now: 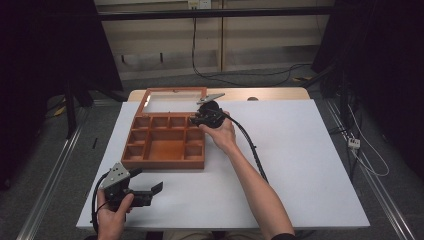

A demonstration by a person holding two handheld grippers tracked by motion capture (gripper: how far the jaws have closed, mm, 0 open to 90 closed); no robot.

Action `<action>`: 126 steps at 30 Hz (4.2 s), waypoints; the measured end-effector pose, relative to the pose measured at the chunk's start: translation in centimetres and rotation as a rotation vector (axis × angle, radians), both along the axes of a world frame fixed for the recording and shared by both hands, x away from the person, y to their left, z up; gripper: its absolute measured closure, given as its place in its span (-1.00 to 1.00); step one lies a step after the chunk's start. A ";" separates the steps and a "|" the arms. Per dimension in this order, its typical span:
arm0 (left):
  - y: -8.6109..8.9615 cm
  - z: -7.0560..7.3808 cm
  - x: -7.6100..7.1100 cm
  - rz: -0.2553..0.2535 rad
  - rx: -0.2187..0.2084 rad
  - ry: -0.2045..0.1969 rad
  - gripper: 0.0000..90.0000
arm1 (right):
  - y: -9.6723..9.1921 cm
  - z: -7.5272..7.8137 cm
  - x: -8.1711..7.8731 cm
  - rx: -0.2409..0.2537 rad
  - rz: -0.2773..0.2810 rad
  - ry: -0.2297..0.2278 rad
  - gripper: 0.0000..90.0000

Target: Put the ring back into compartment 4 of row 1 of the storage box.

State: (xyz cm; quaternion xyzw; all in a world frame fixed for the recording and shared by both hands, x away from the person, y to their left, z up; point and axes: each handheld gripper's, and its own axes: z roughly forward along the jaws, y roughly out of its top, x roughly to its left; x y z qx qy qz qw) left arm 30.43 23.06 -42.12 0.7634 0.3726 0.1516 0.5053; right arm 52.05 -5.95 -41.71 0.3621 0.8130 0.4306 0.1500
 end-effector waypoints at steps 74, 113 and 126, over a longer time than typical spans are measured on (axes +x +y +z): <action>-0.4 -0.1 0.2 0.002 0.004 0.004 -0.90 | -6.3 2.1 -8.6 0.072 -0.111 -0.049 -0.85; -0.7 0.0 0.0 0.007 0.006 -0.004 -0.90 | -15.0 0.2 -20.8 0.027 -0.303 -0.134 -0.86; -0.7 -0.1 0.0 0.024 0.002 0.002 -0.90 | -18.8 -1.1 -23.4 0.006 -0.384 -0.115 -0.86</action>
